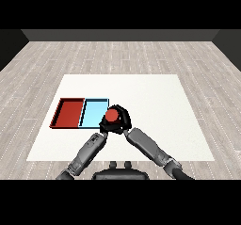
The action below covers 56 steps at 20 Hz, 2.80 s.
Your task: Pick the red can and put it in the red box
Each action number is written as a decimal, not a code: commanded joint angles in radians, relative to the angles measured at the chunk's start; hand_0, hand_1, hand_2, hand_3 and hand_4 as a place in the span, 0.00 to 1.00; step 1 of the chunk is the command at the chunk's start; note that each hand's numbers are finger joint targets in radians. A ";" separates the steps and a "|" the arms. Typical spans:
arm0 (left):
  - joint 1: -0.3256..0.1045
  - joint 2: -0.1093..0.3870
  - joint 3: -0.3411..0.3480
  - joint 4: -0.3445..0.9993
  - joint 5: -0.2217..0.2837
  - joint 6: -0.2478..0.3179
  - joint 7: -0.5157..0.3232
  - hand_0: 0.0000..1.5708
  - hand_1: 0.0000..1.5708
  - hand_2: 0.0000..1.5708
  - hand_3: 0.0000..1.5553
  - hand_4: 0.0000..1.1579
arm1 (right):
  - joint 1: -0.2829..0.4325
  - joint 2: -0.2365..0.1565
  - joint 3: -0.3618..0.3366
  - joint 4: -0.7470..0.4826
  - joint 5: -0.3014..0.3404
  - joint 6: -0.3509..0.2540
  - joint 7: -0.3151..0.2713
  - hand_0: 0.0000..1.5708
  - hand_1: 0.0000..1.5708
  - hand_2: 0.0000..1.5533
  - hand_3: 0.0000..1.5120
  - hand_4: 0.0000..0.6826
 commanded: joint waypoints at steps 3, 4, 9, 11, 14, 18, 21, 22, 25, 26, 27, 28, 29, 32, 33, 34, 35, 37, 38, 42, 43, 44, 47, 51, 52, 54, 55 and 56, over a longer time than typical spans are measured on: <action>-0.081 -0.015 -0.063 0.054 0.068 0.169 -0.027 0.99 0.99 0.96 0.91 0.84 | 0.015 0.011 0.006 -0.021 -0.003 0.001 0.004 0.95 0.95 0.94 0.91 0.89; -0.106 -0.015 -0.028 0.083 0.083 0.153 -0.055 1.00 1.00 0.96 0.91 0.87 | 0.010 0.011 -0.034 0.005 0.012 0.043 -0.015 0.93 0.93 0.93 0.91 0.89; -0.077 -0.015 0.002 0.045 0.021 0.168 -0.035 1.00 1.00 0.97 0.91 0.78 | -0.015 0.011 0.035 -0.001 -0.060 -0.021 -0.023 0.92 0.92 0.93 0.91 0.91; -0.034 -0.015 -0.057 0.027 0.049 0.197 -0.066 1.00 1.00 0.97 0.92 0.90 | -0.034 0.011 -0.021 0.026 -0.150 0.044 -0.074 0.90 0.90 0.91 0.90 0.69; -0.054 -0.015 0.019 0.016 -0.017 0.170 -0.037 1.00 1.00 0.97 0.94 0.97 | 0.046 0.001 0.008 -0.053 0.043 0.008 0.039 0.00 0.00 0.00 0.00 0.00; -0.048 -0.015 0.022 0.007 -0.026 0.166 -0.030 1.00 1.00 0.97 0.94 0.97 | 0.035 0.011 -0.033 -0.053 0.098 0.045 0.083 0.00 0.00 0.00 0.00 0.00; -0.063 -0.015 -0.002 0.024 -0.027 0.194 -0.026 1.00 1.00 0.98 0.94 0.97 | 0.047 0.011 0.009 -0.032 0.063 0.036 0.033 0.00 0.00 0.00 0.00 0.00; -0.007 -0.015 -0.014 -0.034 -0.058 0.185 -0.043 1.00 1.00 0.98 0.94 0.97 | -0.002 0.011 -0.055 -0.037 0.070 0.062 0.088 0.00 0.00 0.00 0.00 0.00; 0.006 -0.015 0.023 -0.022 -0.039 0.163 -0.037 1.00 1.00 1.00 0.97 0.98 | 0.044 0.011 -0.030 -0.069 0.090 0.017 0.082 0.00 0.00 0.00 0.00 0.00; 0.024 -0.016 0.012 0.027 -0.011 0.133 -0.077 1.00 1.00 1.00 0.97 0.99 | 0.030 0.011 -0.061 0.000 0.079 0.061 0.028 0.00 0.00 0.00 0.00 0.00; -0.054 -0.016 -0.011 0.088 0.056 0.194 -0.101 1.00 1.00 1.00 0.97 0.99 | 0.023 0.011 -0.082 -0.059 0.083 0.051 0.077 0.00 0.00 0.00 0.00 0.00; 0.033 -0.002 0.028 0.009 -0.031 0.116 -0.061 1.00 1.00 1.00 0.97 0.99 | 0.122 -0.023 -0.119 -0.095 0.089 0.123 0.005 0.00 0.00 0.00 0.00 0.00; -0.013 -0.016 0.033 -0.007 -0.042 0.156 -0.018 1.00 1.00 1.00 0.97 0.99 | 0.051 0.011 -0.129 -0.038 0.084 0.092 0.005 0.00 0.00 0.00 0.00 0.00; 0.023 -0.015 0.022 0.031 -0.045 0.152 -0.074 1.00 1.00 1.00 0.96 0.99 | 0.073 -0.055 -0.176 -0.185 0.132 0.067 0.088 0.00 0.00 0.00 0.00 0.00; 0.008 0.033 0.048 -0.039 -0.057 0.142 0.009 1.00 1.00 1.00 0.96 0.99 | 0.118 -0.099 -0.191 -0.256 0.113 0.072 0.111 0.00 0.00 0.00 0.00 0.00; 0.003 0.006 0.074 0.066 -0.054 0.117 -0.074 1.00 1.00 1.00 0.96 0.98 | 0.121 -0.107 -0.232 -0.232 0.098 0.116 0.051 0.00 0.00 0.00 0.00 0.00; -0.001 0.027 0.094 0.024 -0.064 0.125 -0.029 1.00 1.00 1.00 0.95 0.98 | 0.131 -0.077 -0.231 -0.247 0.094 0.126 0.074 0.00 0.00 0.00 0.00 0.00; 0.015 0.079 0.112 -0.031 -0.052 0.076 -0.011 1.00 1.00 1.00 0.95 0.98 | 0.186 -0.135 -0.229 -0.386 0.118 0.097 0.131 0.00 0.00 0.00 0.00 0.00; 0.002 0.048 0.103 0.003 -0.083 0.136 -0.035 1.00 1.00 1.00 0.95 0.98 | 0.253 -0.187 -0.297 -0.348 0.044 0.209 0.014 0.00 0.00 0.00 0.00 0.00; 0.012 0.151 0.121 -0.028 -0.145 0.157 0.001 1.00 1.00 1.00 0.95 0.98 | 0.358 -0.254 -0.318 -0.495 0.052 0.177 0.091 0.00 0.00 0.00 0.00 0.00; -0.007 0.202 0.144 -0.030 -0.144 0.146 0.022 1.00 1.00 1.00 0.95 0.97 | 0.448 -0.283 -0.329 -0.519 0.039 0.197 0.040 0.00 0.00 0.00 0.00 0.00; -0.049 0.204 0.151 -0.003 -0.163 0.166 0.076 1.00 1.00 1.00 0.94 0.98 | 0.461 -0.277 -0.323 -0.494 0.055 0.189 0.041 0.00 0.00 0.00 0.00 0.00; -0.026 0.285 0.212 0.017 -0.155 0.128 0.041 1.00 1.00 1.00 0.95 0.96 | 0.544 -0.312 -0.364 -0.449 0.054 0.217 -0.011 0.00 0.00 0.00 0.00 0.00; -0.004 0.404 0.302 0.097 -0.136 0.074 0.060 1.00 1.00 0.99 0.94 0.95 | 0.527 -0.344 -0.450 -0.431 0.019 0.247 0.004 0.00 0.00 0.00 0.00 0.00; -0.059 0.423 0.330 0.121 -0.123 0.036 0.091 1.00 1.00 0.99 0.94 0.94 | 0.565 -0.328 -0.410 -0.471 0.060 0.210 0.018 0.00 0.00 0.00 0.00 0.00; -0.026 0.413 0.377 0.189 -0.085 0.002 0.039 1.00 1.00 1.00 0.96 0.97 | 0.539 -0.373 -0.444 -0.485 0.060 0.205 0.099 0.00 0.00 0.00 0.00 0.00; -0.027 0.466 0.393 0.187 -0.080 -0.037 0.063 1.00 1.00 1.00 0.96 0.97 | 0.600 -0.344 -0.460 -0.414 0.038 0.262 -0.021 0.00 0.00 0.00 0.00 0.00; -0.102 0.436 0.375 0.309 -0.133 0.007 0.081 1.00 1.00 1.00 0.96 0.96 | 0.569 -0.354 -0.472 -0.426 0.036 0.249 0.027 0.00 0.00 0.00 0.00 0.00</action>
